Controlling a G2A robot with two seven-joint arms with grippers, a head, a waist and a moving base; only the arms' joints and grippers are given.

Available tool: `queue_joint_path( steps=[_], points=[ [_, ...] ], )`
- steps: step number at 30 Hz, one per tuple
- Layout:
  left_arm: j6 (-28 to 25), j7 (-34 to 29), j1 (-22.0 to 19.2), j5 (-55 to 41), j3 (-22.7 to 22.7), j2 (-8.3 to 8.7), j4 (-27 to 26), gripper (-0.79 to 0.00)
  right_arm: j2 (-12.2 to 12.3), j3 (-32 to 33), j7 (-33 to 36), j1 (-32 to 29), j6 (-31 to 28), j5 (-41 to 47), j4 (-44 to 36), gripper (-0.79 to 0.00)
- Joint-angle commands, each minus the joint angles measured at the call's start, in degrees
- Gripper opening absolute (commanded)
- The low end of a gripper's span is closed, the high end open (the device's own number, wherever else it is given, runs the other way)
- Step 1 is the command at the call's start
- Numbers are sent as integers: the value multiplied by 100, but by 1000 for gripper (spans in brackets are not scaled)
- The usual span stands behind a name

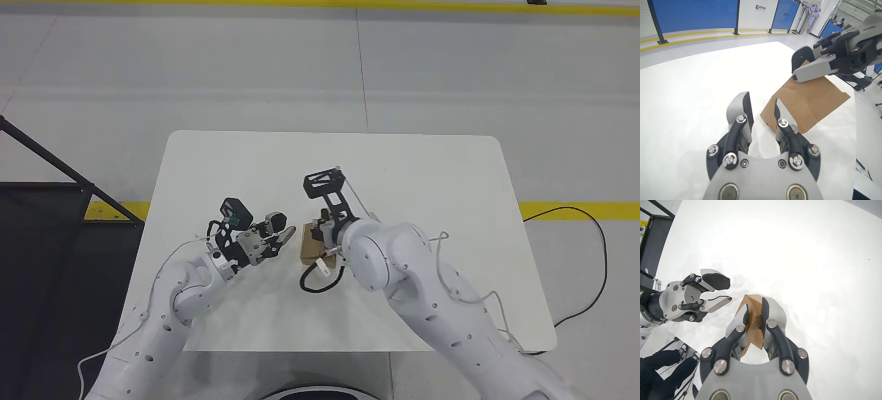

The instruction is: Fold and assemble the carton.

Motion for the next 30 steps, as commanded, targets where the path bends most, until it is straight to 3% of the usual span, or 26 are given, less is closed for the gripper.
queue_joint_path(
  steps=[1,7,11,30],
  points=[
    [-2,4,4,3,-3,1,-1,-443,-15,-4,9,10,-11,-8,20,-686],
    [-22,12,14,0,-10,6,-4,-440,-71,3,26,43,-55,-3,122,-696],
    [-24,14,17,0,-13,8,-6,-440,-106,4,46,58,-70,-16,167,-785],
    [-13,6,14,-12,-6,14,-24,-431,-233,119,84,26,-185,-49,280,-785]
  ],
)
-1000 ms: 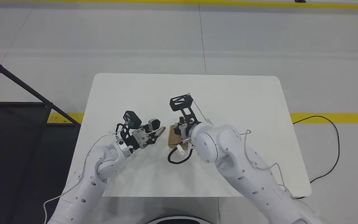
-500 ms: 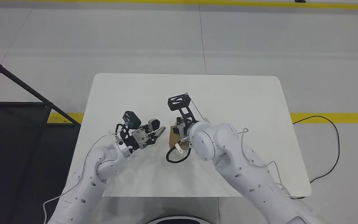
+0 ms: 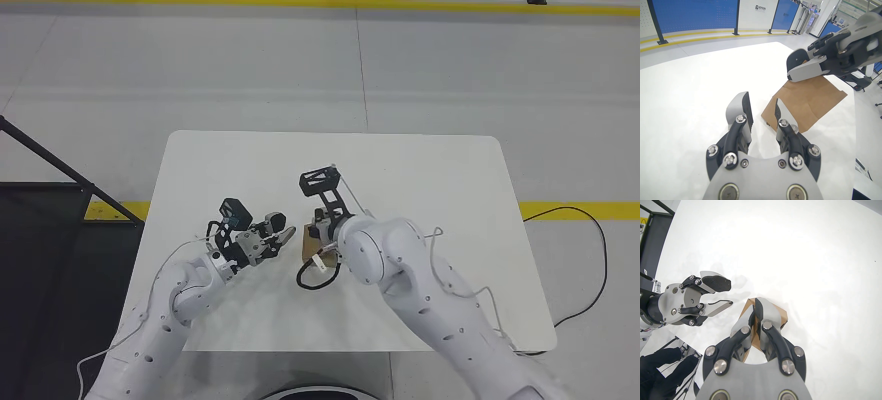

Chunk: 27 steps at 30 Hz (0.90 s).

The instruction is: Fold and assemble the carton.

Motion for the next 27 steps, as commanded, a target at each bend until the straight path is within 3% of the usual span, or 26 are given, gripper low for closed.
queue_joint_path(
  steps=[1,2,3,4,5,18,27],
  points=[
    [2,6,5,5,-3,1,-10,-434,-8,15,0,-7,-7,-4,3,-785],
    [2,9,10,8,-5,2,-15,-434,-14,24,-4,-12,-8,-8,3,-782],
    [2,10,15,9,-7,3,-19,-434,-19,39,-13,-21,3,-5,1,-508],
    [1,10,20,9,-12,5,-25,-434,-24,55,-17,-29,14,0,-5,-166],
    [0,9,26,9,-16,6,-32,-434,-29,67,-17,-36,18,-3,-14,0],
    [5,-81,134,-22,-118,35,-304,-437,0,349,212,-323,89,-377,-602,0],
    [110,-243,532,-230,-374,88,-921,-434,113,828,592,-675,-188,-777,-1291,0]
  ],
)
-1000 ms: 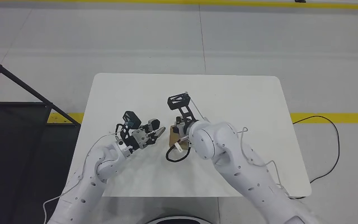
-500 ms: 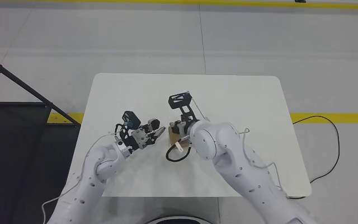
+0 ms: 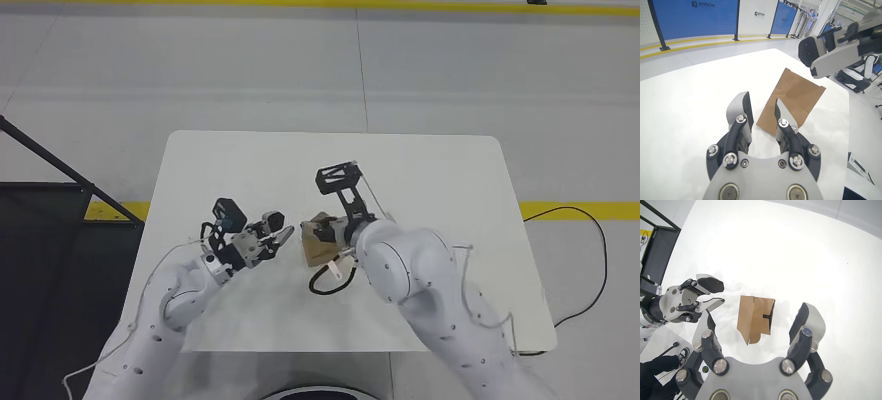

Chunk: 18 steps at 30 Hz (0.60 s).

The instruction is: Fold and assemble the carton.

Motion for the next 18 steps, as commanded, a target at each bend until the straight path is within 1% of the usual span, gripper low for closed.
queue_joint_path(
  steps=[1,2,4,5,7,10,12,13,15,17,18],
  points=[
    [20,-15,131,-61,-70,13,-175,-434,18,156,-11,-71,-151,143,-67,0],
    [25,-14,212,-94,-116,21,-272,-434,31,249,-65,-135,-331,312,-83,0],
    [63,9,386,-141,-225,38,-484,-431,73,536,-456,-317,-747,572,-97,0],
    [80,45,481,-170,-289,46,-592,-428,104,671,-758,-485,-1079,689,-98,0],
    [112,131,677,-204,-432,64,-791,-422,168,1040,-1372,-881,-1844,1235,-42,0],
    [107,339,947,-272,-658,87,-1038,-406,273,1656,-2269,-1436,-3059,1891,273,0],
    [63,453,1075,-330,-768,97,-1144,-397,328,1950,-2645,-1669,-3881,2377,594,0],
    [73,512,1123,-362,-814,98,-1188,-385,350,2062,-2788,-1727,-4187,2511,782,0],
    [146,619,1206,-393,-868,96,-1269,-360,377,2166,-3020,-1751,-4561,2629,1159,0],
    [282,700,1276,-400,-884,88,-1360,-314,380,2128,-3265,-1712,-4862,2711,1534,0],
    [331,735,1306,-421,-883,83,-1398,-179,380,2094,-3367,-1665,-4970,2700,1727,0]
  ],
)
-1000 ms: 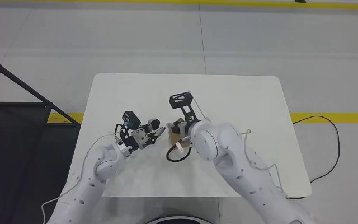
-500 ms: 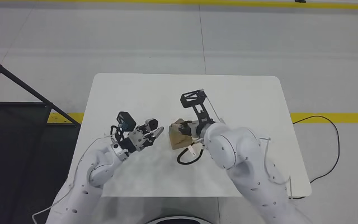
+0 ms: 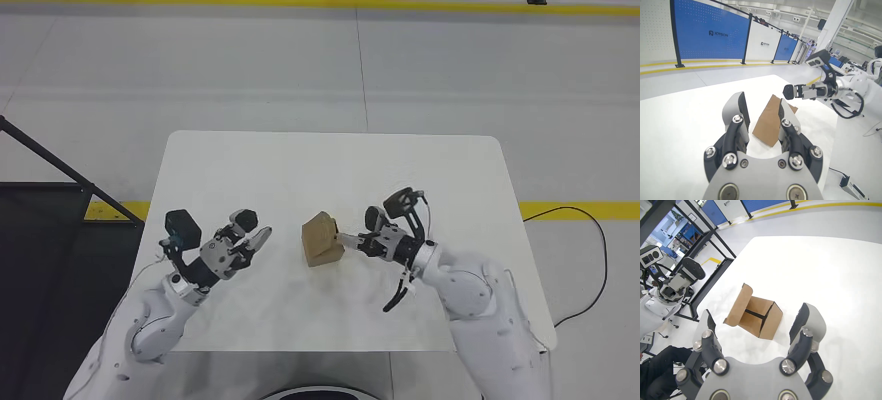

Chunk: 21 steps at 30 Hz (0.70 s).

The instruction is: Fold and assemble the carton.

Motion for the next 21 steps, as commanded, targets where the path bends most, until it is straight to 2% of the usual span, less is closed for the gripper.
queue_joint_path(
  steps=[1,9,15,21],
  points=[
    [121,68,60,-37,2,-10,-71,-3,-7,-96,-231,99,-230,-18,415,0],
    [368,-51,15,-381,108,-46,-42,0,-61,-502,-1051,389,-750,-34,1432,0],
    [368,-51,15,-381,108,-46,-42,0,-22,-444,-1592,186,-1024,-139,1457,0],
    [368,-51,15,-381,108,-46,-42,0,42,-374,-1545,16,-1315,10,1255,0]
  ],
)
